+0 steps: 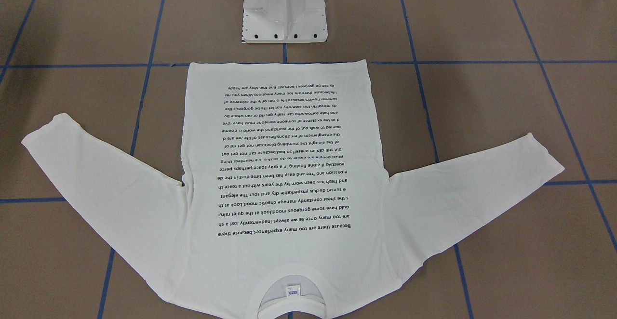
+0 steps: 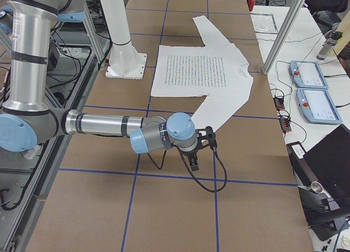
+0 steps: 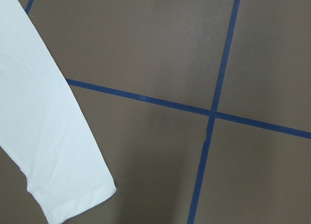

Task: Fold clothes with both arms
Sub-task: 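Lower the right gripper to the cuff of the sleeve nearest it and grasp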

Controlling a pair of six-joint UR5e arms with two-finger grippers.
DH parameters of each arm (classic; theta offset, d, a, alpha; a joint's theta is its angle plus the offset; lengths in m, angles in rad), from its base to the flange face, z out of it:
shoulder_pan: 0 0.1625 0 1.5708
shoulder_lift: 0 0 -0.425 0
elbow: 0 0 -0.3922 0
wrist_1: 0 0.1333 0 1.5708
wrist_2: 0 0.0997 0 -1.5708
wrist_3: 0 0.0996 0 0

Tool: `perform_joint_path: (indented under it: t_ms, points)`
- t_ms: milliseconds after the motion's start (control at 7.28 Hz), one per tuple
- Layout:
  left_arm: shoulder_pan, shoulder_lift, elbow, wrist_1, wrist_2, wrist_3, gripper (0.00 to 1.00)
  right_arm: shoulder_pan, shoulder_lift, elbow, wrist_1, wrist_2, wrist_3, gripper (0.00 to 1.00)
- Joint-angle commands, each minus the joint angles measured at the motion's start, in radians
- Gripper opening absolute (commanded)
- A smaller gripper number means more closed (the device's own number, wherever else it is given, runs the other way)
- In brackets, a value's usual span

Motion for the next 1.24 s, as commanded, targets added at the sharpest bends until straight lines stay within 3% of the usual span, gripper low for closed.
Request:
perform_joint_path:
  t_ms: [0,275,549,1099]
  points:
    - [0.0,-0.001,0.0,-0.001,-0.002,-0.003,1.0,-0.224,0.006,0.002,0.202,-0.141,0.348,1.0]
    - [-0.002,0.002,-0.003,-0.001,-0.005,-0.002,1.0,-0.425,0.006,-0.046,0.409,-0.265,0.667,0.99]
    - [-0.002,0.002,-0.011,-0.004,-0.005,-0.002,1.0,-0.534,0.015,-0.134,0.563,-0.346,0.829,0.92]
    - [-0.002,0.005,-0.014,-0.005,-0.006,0.0,1.0,-0.546,-0.004,-0.178,0.585,-0.359,0.841,0.85]
